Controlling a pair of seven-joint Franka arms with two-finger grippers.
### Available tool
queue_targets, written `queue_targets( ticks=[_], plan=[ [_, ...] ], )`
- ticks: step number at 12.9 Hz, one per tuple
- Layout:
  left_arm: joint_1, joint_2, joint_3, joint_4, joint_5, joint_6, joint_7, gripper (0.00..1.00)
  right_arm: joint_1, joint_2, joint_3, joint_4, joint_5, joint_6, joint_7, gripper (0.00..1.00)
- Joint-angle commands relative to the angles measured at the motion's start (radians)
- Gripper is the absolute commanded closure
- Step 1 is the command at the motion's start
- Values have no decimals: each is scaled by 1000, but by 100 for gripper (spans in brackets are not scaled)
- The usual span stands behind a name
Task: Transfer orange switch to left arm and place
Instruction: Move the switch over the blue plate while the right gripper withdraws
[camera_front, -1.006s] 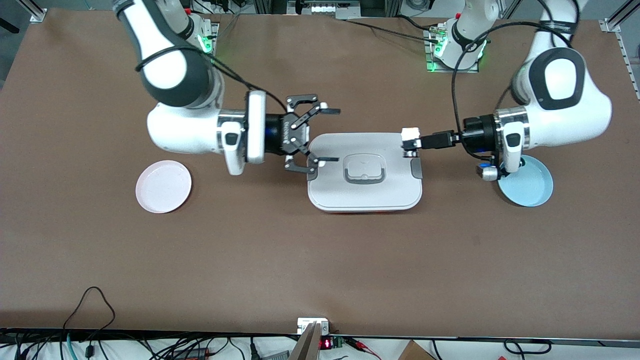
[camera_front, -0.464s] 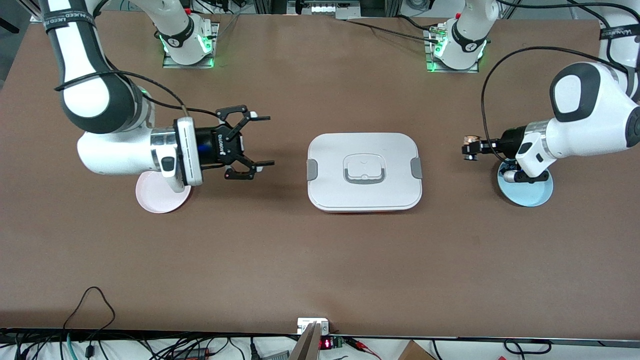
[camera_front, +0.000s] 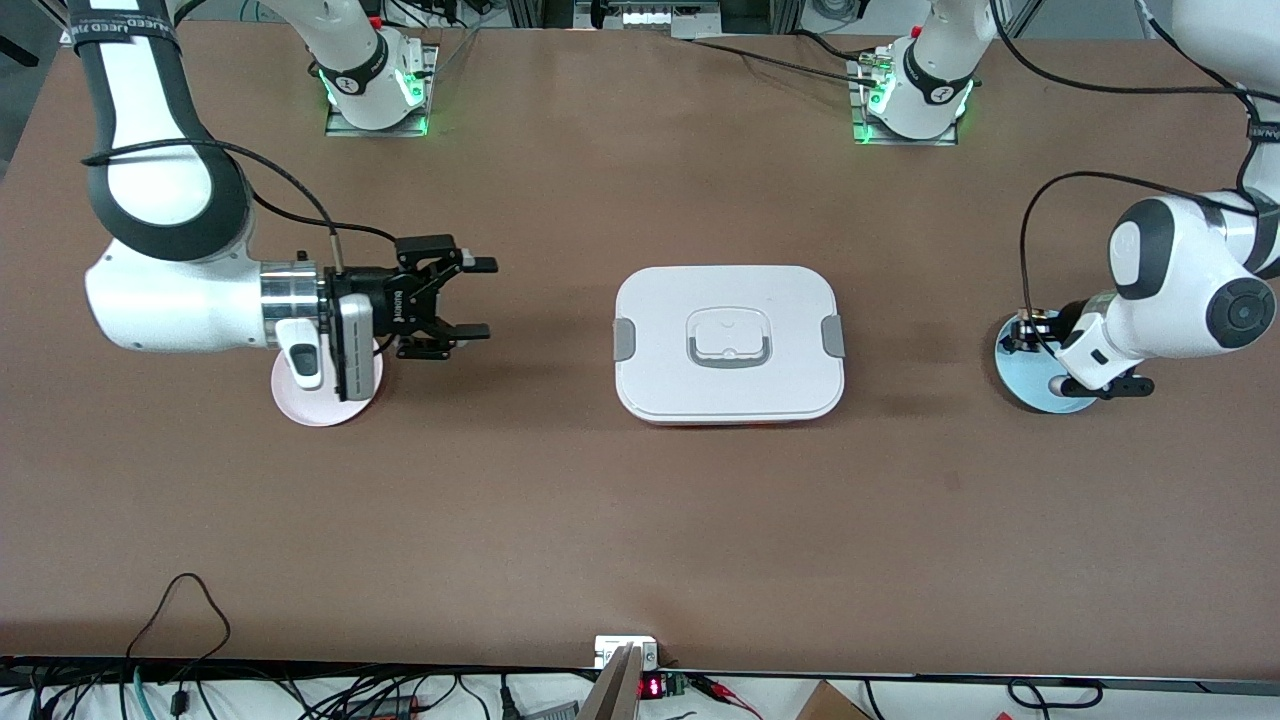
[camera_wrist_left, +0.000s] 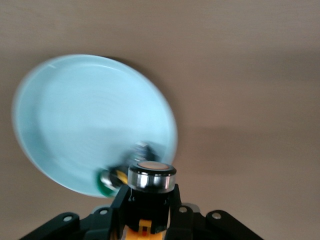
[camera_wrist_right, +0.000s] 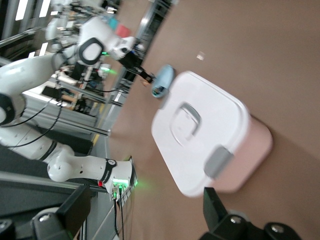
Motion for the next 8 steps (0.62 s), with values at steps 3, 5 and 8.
queue_targets(
  ticks=[3, 5, 8],
  plan=[
    [90, 123, -9, 32, 135, 133, 24, 99, 6, -60, -8, 39, -518, -5, 384, 0],
    [97, 146, -8, 33, 143, 161, 30, 98, 3, -72, -23, 36, -583, -56, 514, 0],
    [97, 153, -8, 39, 146, 173, 33, 97, 37, -95, -34, 39, -896, -140, 780, 0]
  ],
)
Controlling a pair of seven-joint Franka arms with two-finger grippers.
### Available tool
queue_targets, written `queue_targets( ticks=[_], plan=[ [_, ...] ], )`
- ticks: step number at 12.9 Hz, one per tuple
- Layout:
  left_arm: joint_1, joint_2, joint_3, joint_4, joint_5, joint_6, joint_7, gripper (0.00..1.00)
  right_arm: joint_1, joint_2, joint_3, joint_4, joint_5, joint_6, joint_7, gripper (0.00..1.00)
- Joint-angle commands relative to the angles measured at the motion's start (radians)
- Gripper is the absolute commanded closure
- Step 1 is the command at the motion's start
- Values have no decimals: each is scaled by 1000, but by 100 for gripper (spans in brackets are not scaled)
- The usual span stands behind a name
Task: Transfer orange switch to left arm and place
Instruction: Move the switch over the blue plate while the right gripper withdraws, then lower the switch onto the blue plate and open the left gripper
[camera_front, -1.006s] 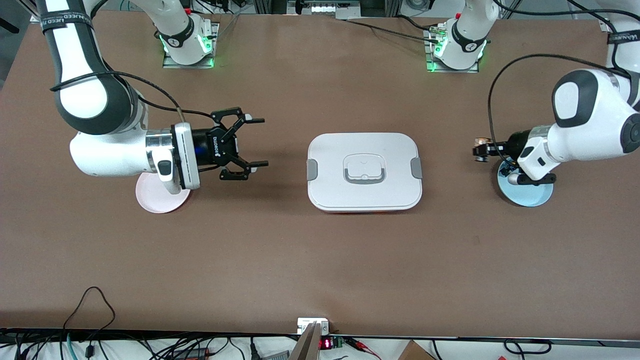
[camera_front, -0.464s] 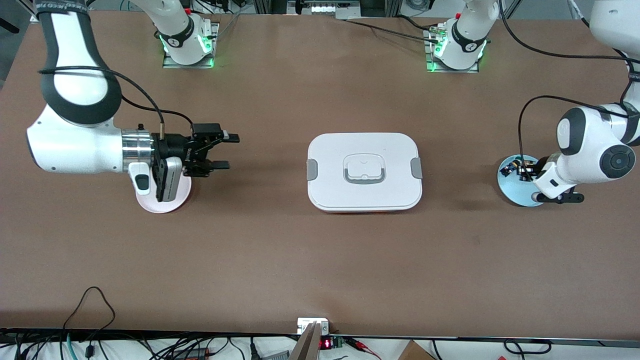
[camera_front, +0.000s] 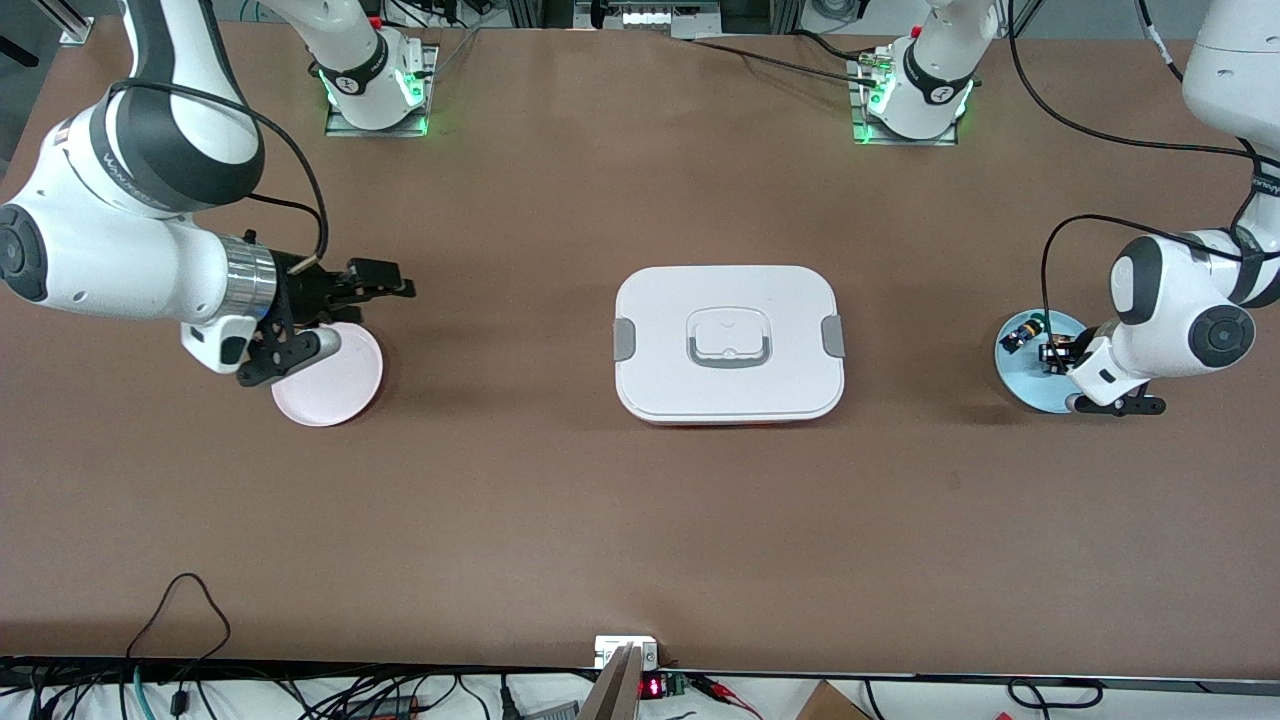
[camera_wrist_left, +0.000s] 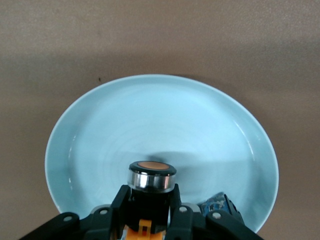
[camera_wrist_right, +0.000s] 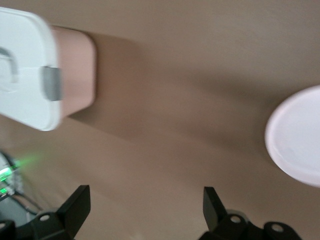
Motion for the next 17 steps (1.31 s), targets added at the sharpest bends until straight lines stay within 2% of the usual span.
queue_targets(
  ticks=[1, 2, 3, 4, 5, 6, 7, 8, 9, 11, 13, 14, 16, 17],
  plan=[
    [8, 19, -9, 25, 46, 22, 33, 93, 55, -44, -9, 1, -284, -83, 151, 0],
    [10, 27, -7, 25, 60, 44, 42, 91, 63, -64, -7, 4, -402, -88, 145, 0],
    [16, 36, 0, 25, 60, 61, 42, 91, 48, -83, -12, 14, -449, -80, 145, 0],
    [16, 41, 0, 25, 61, 65, 42, 91, 2, -86, -13, 31, -463, -68, 148, 0],
    [16, 43, 2, 25, 62, 65, 42, 85, -43, -84, -12, 68, -461, -42, 149, 0],
    [16, 43, 2, 25, 62, 65, 43, 72, -81, -83, -12, 86, -455, -8, 153, 0],
    [16, 43, 2, 25, 60, 65, 63, 44, -121, -86, -12, 88, -443, 3, 148, 0],
    [17, 43, 3, 25, 55, 67, 97, 6, -142, -93, -12, 88, -437, 3, 149, 0],
    [16, 35, 9, 27, 55, 67, 105, 0, -146, -109, -12, 87, -428, -8, 150, 0],
    [16, 20, 10, 22, 61, 64, 105, 0, -146, -165, -10, 12, -418, 1, 154, 0],
    [5, -5, 8, -2, 62, 59, 106, 0, -146, -271, -12, -149, -386, 67, 136, 0],
    [2, -22, 5, -4, 52, 64, 106, 0, -144, -308, -12, -197, -385, 93, 102, 0],
    [-34, -106, -12, 27, 34, 0, 103, 0, -144, -322, -12, -193, -383, 57, 79, 0],
    [-59, -138, -12, 71, -18, -66, 102, 0, -144, -322, -10, -179, -382, 29, 87, 0]
  ],
)
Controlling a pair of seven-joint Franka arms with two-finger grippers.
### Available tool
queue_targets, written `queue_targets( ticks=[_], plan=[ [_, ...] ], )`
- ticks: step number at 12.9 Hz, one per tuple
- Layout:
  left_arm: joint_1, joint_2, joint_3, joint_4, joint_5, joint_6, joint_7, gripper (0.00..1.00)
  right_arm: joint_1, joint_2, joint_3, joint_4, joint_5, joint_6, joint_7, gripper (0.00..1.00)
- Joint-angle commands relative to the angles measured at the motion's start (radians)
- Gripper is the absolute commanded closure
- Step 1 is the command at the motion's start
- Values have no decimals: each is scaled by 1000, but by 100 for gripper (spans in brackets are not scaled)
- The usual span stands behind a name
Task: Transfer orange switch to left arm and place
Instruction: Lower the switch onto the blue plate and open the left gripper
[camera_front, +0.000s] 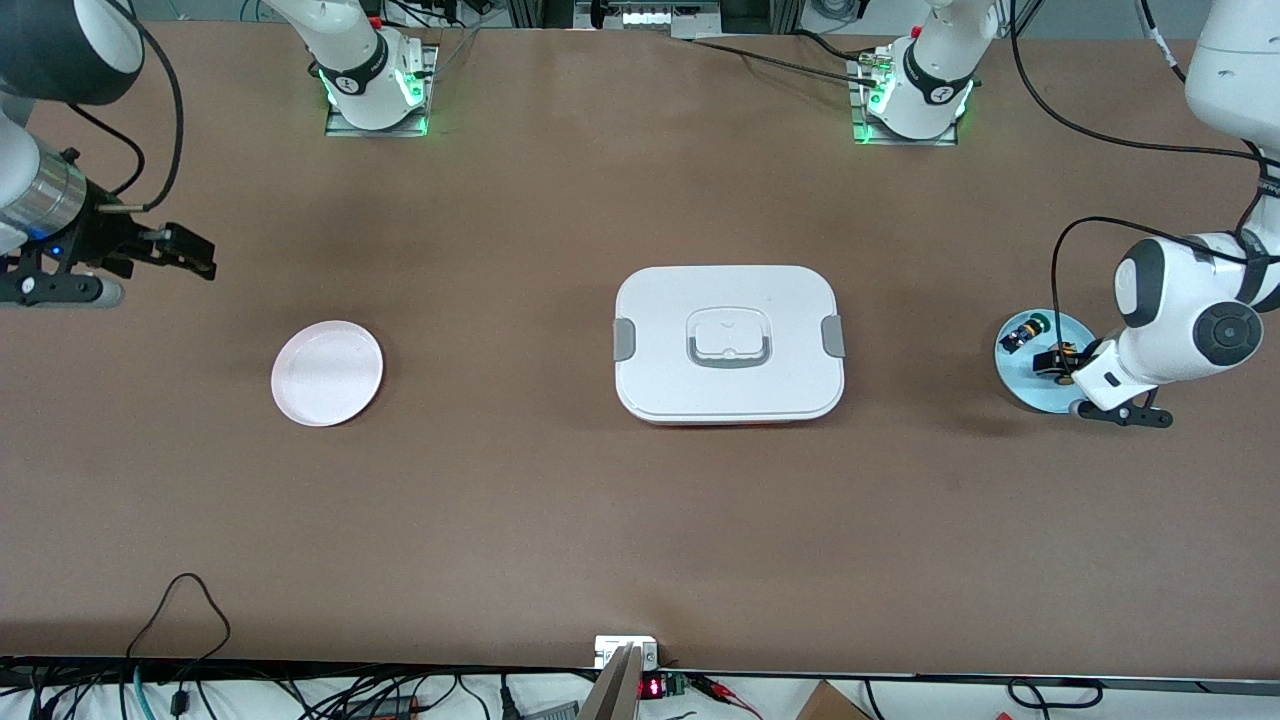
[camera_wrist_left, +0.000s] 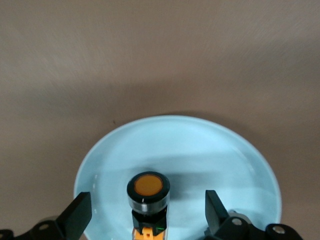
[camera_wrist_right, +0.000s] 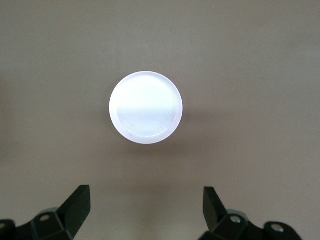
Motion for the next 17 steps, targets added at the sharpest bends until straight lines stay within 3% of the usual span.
queue_targets(
  ticks=[1, 7, 9, 12, 17],
  plan=[
    [-60, -135, 1, 82, -111, -189, 13, 0, -2, -43, 2, -21, 19, -35, -12, 0],
    [-227, -378, 19, 177, -158, -406, -36, 0, -5, -36, 2, 22, 19, -48, -26, 0],
    [-308, -438, 59, 202, -158, -493, -91, 0, -2, -14, 5, 57, 16, -50, -32, 0],
    [-385, -495, 119, 222, -163, -564, -91, 0, 0, -14, 6, 66, 17, -53, -29, 0],
    [-396, -512, 136, 277, -290, -667, -91, 0, 1, -14, 9, 66, 20, -53, -26, 0]
  ],
)
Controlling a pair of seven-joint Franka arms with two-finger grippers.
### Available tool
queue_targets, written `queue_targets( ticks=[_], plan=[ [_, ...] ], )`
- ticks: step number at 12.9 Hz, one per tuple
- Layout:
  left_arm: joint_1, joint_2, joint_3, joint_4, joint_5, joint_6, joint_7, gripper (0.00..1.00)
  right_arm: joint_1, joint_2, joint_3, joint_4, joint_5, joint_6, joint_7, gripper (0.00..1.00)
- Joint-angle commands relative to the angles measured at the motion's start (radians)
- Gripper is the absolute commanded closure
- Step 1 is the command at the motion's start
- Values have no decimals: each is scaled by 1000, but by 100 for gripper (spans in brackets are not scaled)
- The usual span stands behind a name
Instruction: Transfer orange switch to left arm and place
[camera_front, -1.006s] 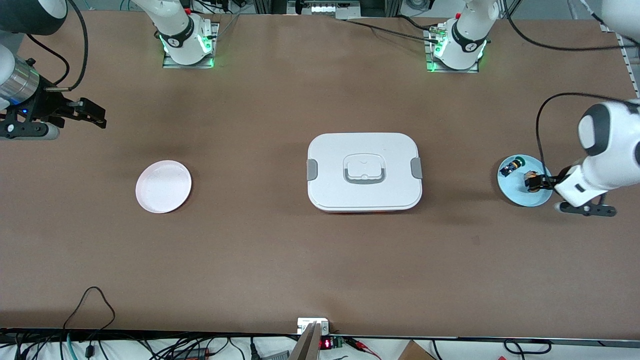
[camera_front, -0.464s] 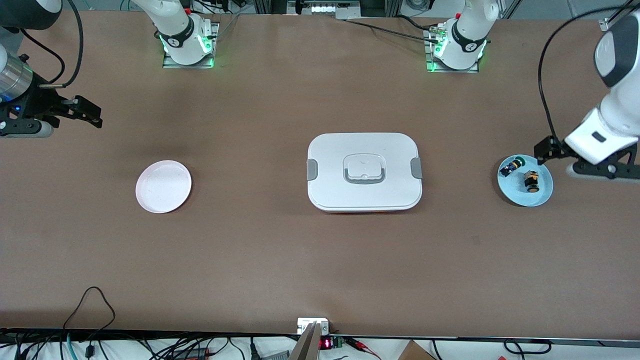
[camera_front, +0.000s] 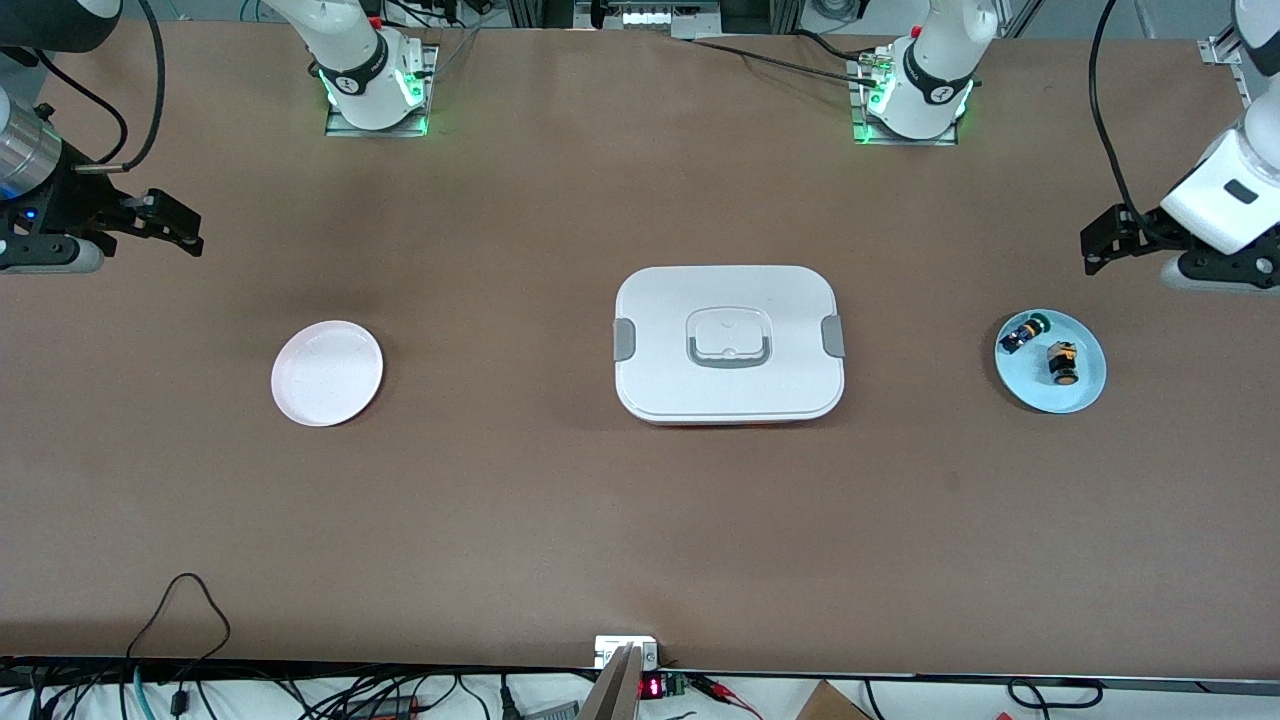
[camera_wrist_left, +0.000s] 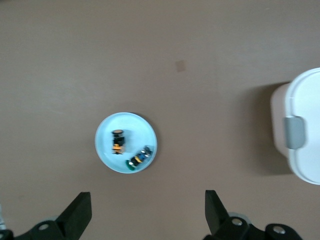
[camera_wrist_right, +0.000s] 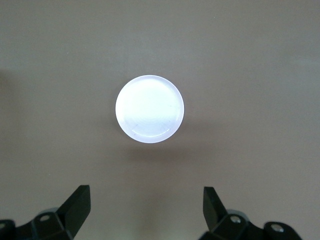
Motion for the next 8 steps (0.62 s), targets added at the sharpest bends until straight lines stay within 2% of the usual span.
queue_targets(
  ticks=[1, 8],
  plan=[
    [-17, -4, 25, 13, -54, -39, -3, 0, 0, 12, 4, 27, 15, -22, -10, 0],
    [-19, -2, 13, 18, -56, -55, -4, 0, 3, 12, 5, 27, 15, -30, -13, 0]
  ],
)
